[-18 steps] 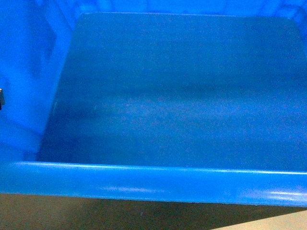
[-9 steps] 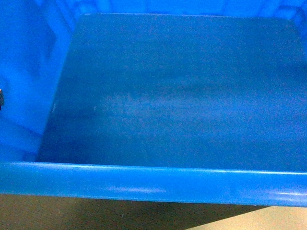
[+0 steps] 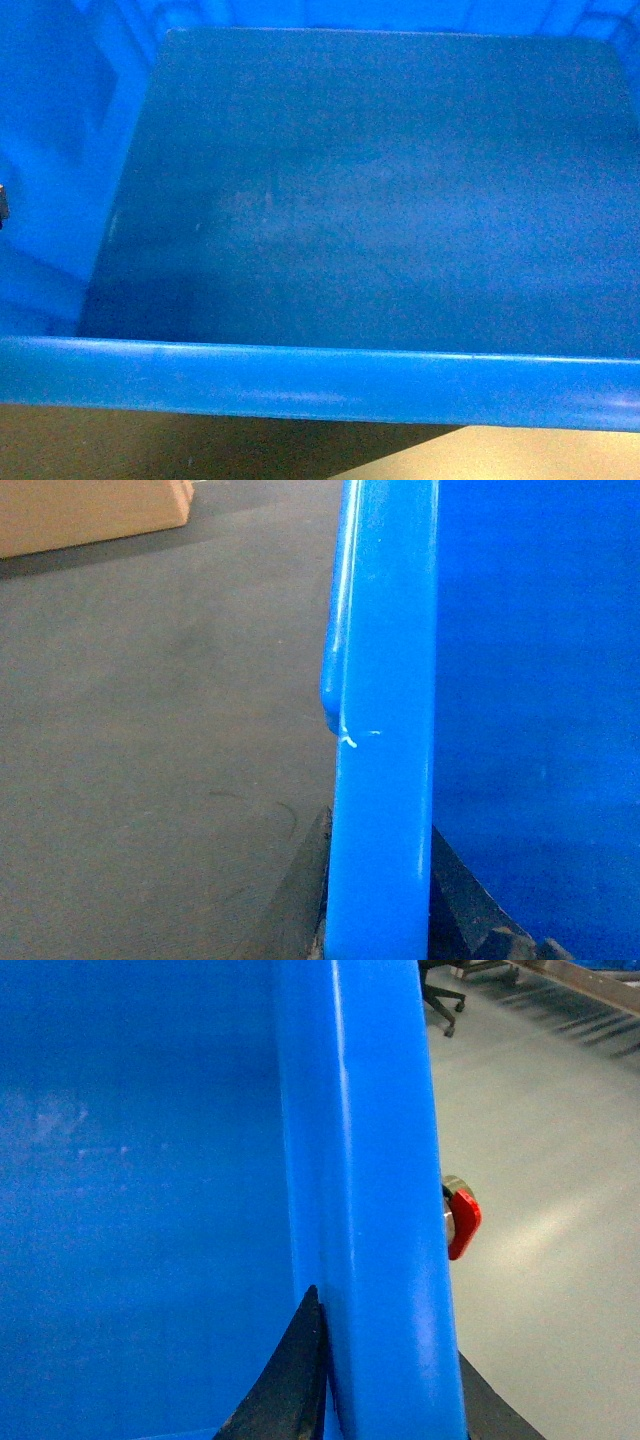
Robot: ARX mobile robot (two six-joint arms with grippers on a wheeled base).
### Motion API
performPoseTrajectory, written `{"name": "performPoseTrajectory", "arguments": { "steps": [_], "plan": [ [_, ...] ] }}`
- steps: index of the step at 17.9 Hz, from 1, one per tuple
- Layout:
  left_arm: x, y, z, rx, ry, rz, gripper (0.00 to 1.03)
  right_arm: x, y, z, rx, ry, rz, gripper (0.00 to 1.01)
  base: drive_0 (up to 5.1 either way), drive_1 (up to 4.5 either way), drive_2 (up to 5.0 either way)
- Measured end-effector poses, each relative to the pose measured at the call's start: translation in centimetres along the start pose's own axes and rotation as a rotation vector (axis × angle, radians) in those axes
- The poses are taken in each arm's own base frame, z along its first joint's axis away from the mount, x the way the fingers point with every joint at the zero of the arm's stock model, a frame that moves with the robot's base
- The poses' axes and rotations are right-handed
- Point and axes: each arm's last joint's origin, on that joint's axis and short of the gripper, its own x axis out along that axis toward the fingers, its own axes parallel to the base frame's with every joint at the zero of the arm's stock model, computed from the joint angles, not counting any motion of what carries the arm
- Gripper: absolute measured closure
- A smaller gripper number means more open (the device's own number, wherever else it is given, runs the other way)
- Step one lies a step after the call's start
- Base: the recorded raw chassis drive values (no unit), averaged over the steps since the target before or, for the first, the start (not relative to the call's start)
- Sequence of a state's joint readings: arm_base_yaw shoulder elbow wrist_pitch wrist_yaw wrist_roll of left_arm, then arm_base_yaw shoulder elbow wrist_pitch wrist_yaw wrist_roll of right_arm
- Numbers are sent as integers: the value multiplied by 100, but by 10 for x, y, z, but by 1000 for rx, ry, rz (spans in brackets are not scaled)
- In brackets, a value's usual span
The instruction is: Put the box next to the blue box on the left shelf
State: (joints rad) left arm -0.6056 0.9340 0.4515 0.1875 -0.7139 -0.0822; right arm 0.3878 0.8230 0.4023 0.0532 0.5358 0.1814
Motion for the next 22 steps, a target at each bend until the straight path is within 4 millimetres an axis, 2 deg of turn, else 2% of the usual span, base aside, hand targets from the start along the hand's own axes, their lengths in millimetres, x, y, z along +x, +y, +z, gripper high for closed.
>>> {"name": "performPoseTrajectory", "arguments": {
  "steps": [22],
  "plan": [
    [0, 0, 0, 0, 0, 0, 90, 0, 0, 0, -2, 2, -1, 86, -163, -163, -163]
  ]
}}
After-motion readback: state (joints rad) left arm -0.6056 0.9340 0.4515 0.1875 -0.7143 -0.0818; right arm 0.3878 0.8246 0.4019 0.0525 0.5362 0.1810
